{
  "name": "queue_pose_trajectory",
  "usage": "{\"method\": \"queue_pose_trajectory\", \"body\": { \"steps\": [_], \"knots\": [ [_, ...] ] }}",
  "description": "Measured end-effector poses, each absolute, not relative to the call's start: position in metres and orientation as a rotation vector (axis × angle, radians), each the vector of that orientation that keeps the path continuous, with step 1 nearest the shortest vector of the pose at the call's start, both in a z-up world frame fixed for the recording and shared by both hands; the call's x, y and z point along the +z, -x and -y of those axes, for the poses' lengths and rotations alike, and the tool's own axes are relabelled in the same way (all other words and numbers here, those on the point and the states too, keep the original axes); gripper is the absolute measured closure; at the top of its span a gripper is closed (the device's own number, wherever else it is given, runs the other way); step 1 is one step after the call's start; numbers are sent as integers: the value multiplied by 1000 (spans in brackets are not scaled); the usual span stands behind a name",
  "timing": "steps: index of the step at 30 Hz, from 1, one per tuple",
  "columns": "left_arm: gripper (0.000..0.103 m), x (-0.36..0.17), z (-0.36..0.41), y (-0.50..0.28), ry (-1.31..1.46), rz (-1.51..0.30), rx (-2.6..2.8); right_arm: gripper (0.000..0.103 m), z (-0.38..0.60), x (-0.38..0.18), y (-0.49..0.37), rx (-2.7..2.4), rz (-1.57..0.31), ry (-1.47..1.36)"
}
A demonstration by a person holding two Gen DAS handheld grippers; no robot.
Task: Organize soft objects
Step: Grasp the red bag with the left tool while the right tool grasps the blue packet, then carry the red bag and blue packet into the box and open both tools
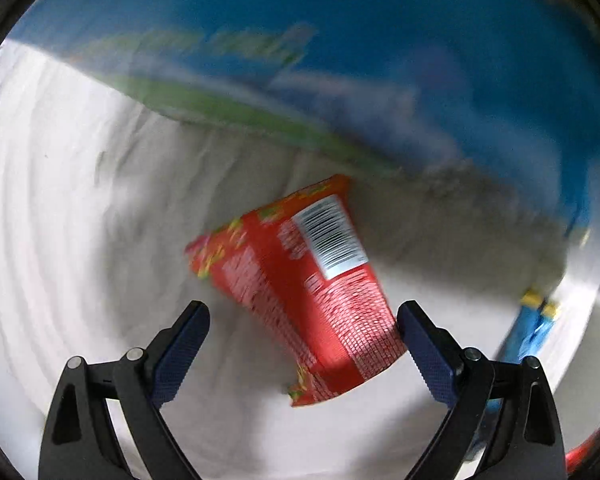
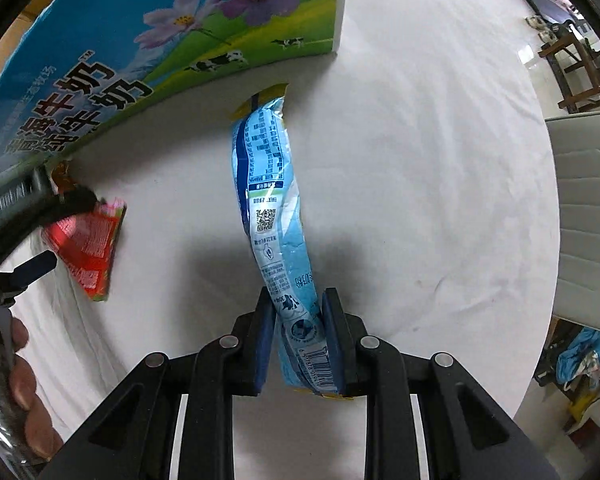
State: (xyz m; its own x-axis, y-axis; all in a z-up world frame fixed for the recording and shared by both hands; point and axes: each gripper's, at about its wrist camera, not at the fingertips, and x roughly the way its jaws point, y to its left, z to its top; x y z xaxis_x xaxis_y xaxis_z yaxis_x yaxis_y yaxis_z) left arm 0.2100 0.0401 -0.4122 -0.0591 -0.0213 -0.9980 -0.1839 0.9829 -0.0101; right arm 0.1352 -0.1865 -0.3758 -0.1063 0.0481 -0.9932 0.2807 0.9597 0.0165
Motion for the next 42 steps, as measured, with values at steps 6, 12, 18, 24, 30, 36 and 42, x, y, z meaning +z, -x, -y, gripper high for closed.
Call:
{"method": "queue_pose_trajectory", "body": {
  "steps": [6, 12, 18, 24, 30, 36, 42],
  "knots": [
    [7, -413, -54, -196, 118, -1619, 116, 77, 191, -372, -148, -155, -1671, -297],
    [52, -416, -43, -185, 97, -1598, 24, 77, 194, -385, -152, -172, -1719, -321],
    [54, -420, -32, -129, 22, -1640, -52, 82, 183, -385, -126, -97, -1807, -262],
    [51, -431, -26, -94, 8, -1678, -67, 80, 172, -391, -105, -18, -1851, -192],
    [47, -438, -24, -116, 27, -1666, -29, 78, 163, -390, -109, -55, -1835, -200],
    [55, -439, -12, -113, -3, -1634, -17, 79, 156, -384, -96, -99, -1819, -141],
    [60, -420, -18, -99, -8, -1617, -16, 92, 135, -376, -103, -82, -1807, -85]
  ]
}}
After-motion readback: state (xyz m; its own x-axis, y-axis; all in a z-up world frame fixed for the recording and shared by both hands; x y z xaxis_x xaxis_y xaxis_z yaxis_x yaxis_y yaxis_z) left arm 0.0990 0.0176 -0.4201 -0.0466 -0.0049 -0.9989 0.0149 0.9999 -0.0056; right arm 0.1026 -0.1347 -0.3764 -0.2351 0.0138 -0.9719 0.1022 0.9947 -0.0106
